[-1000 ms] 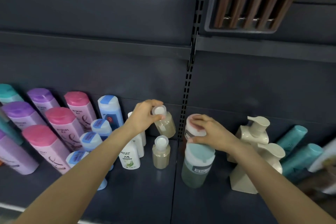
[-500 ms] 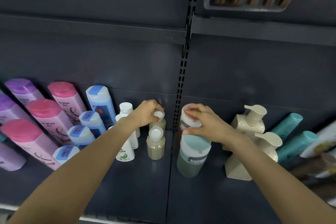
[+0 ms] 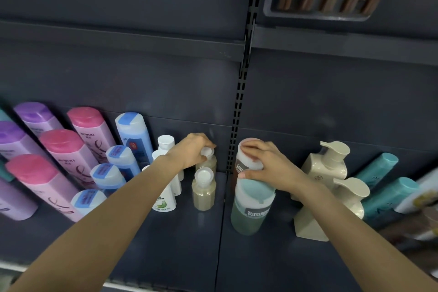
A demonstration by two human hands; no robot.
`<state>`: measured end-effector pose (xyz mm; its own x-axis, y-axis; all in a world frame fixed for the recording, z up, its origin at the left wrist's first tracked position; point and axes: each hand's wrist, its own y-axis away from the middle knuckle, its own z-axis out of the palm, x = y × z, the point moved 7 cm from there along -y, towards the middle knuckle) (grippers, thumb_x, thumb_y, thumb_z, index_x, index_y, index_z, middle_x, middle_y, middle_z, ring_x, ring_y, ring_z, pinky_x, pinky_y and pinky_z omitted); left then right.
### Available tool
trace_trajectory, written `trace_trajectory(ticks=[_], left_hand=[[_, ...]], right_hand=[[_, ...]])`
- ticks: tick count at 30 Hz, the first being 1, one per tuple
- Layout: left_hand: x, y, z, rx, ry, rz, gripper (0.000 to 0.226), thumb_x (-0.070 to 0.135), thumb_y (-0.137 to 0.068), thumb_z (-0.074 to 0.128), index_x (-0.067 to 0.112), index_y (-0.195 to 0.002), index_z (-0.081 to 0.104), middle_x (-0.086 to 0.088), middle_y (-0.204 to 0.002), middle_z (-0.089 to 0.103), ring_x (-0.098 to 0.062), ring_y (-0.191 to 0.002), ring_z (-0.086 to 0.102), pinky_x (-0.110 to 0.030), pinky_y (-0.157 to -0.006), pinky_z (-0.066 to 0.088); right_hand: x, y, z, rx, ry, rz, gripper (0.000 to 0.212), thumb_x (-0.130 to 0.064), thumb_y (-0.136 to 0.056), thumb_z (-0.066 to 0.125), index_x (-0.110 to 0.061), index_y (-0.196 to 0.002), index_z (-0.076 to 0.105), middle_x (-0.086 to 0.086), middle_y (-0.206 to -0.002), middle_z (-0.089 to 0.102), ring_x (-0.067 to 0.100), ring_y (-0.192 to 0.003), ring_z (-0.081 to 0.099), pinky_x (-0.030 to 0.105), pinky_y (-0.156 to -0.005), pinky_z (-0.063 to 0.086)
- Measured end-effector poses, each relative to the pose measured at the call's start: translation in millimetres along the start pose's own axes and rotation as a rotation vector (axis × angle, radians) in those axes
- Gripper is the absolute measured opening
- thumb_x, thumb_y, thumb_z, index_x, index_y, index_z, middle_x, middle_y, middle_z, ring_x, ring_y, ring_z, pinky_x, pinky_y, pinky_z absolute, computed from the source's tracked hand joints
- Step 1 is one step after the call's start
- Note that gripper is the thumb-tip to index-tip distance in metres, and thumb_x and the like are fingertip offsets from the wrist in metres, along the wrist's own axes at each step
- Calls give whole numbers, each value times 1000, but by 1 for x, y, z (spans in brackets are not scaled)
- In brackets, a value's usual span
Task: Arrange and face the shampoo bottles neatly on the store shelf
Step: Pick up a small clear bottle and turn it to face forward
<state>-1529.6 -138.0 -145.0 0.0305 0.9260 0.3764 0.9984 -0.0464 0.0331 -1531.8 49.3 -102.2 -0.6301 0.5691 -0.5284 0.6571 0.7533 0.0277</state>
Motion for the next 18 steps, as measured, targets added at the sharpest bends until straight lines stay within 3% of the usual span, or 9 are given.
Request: trace_trajectory(ticks=[6,11,15,18], left_hand=[[2,3,-2,34,37,19,40,3,-79,68,14,-118,65,-3,-123,59,-19,-114,54,-18,-99,32],[7,14,-3,57,-10,-20,37,16,-86,63,19,-123,60,1,-127,54,-19,-119,48,-34,-101,40],[22,44,-29,141,98,-16,27,22,-88,63,17,-114,64,2,-104,58,-16,-99,60,-31,-88,49],[17,81,-54,233,79,-35,25,26,-88,62,19,-112,64,3,-104,60,-13,-95,59,-34,-83,50]], right_hand=[[0,0,1,-9,13,4,77,-45,-80,69,-17,-144,36,-16,-147,27,-5,-118,16,13,-101,18],[-5,1,-1,0,8,20,75,-43,-81,68,-17,-144,37,-13,-148,29,4,-132,20,16,-105,18],[-20,2,-3,85,-22,-1,60,-41,-85,65,-24,-139,45,-14,-142,37,10,-137,23,25,-114,19],[-47,4,-2,149,-34,-60,44,-32,-87,64,-21,-129,56,-12,-125,50,2,-118,37,-2,-97,15]])
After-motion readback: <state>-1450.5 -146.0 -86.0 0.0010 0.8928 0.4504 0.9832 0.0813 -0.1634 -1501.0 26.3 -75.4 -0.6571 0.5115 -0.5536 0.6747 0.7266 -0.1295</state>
